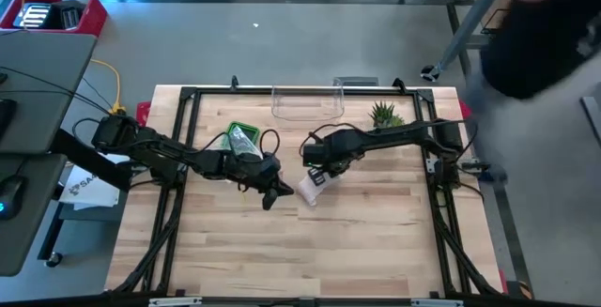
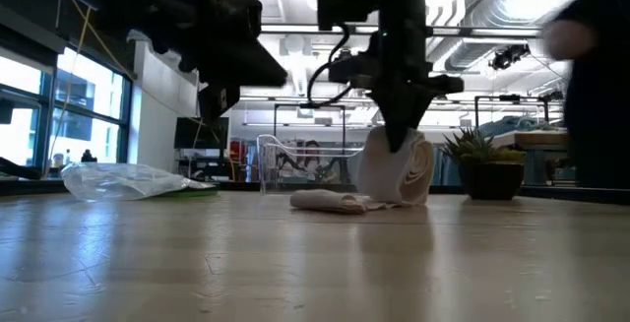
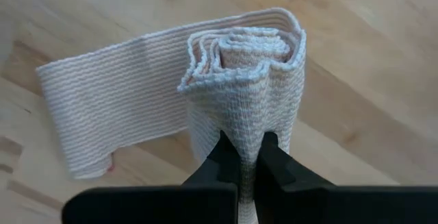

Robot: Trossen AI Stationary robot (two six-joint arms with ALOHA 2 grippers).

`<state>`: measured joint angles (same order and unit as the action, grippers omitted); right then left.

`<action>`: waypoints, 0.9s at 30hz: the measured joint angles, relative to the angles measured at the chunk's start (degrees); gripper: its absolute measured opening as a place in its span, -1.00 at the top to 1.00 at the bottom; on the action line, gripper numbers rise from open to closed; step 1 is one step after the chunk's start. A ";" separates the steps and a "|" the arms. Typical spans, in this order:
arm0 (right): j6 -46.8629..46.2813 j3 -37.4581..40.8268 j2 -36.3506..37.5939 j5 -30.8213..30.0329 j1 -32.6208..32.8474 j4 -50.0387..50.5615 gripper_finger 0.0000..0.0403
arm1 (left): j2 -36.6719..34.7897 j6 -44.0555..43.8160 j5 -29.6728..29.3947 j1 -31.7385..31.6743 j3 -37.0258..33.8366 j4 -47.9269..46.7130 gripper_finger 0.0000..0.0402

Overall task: Roll bandage
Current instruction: Roll the bandage

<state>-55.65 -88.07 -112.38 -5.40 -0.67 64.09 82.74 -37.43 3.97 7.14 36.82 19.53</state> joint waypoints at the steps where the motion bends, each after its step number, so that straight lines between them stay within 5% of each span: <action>1: 0.60 -0.41 -0.57 -0.29 0.09 0.00 1.00 | -0.49 0.00 1.22 0.00 0.00 -0.05 0.88; 10: 10.66 -2.41 -2.16 -3.44 0.85 -0.07 0.98 | -4.04 0.36 -0.21 0.00 0.02 -6.98 0.93; 15: 17.36 -2.41 -2.17 -2.80 0.87 -1.37 0.80 | -4.04 0.60 -0.23 0.00 0.02 -9.04 0.93; 23: 17.17 -2.41 -2.16 11.63 2.17 -11.80 0.43 | -4.02 1.70 -0.71 0.00 0.02 -13.66 0.93; 27: 17.39 -3.15 -2.16 12.48 2.78 -13.15 0.37 | -4.02 1.86 -1.23 0.00 0.02 -14.23 0.93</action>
<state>-38.26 -91.22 -114.54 7.08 2.11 50.93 78.72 -35.57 2.74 7.14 36.84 5.30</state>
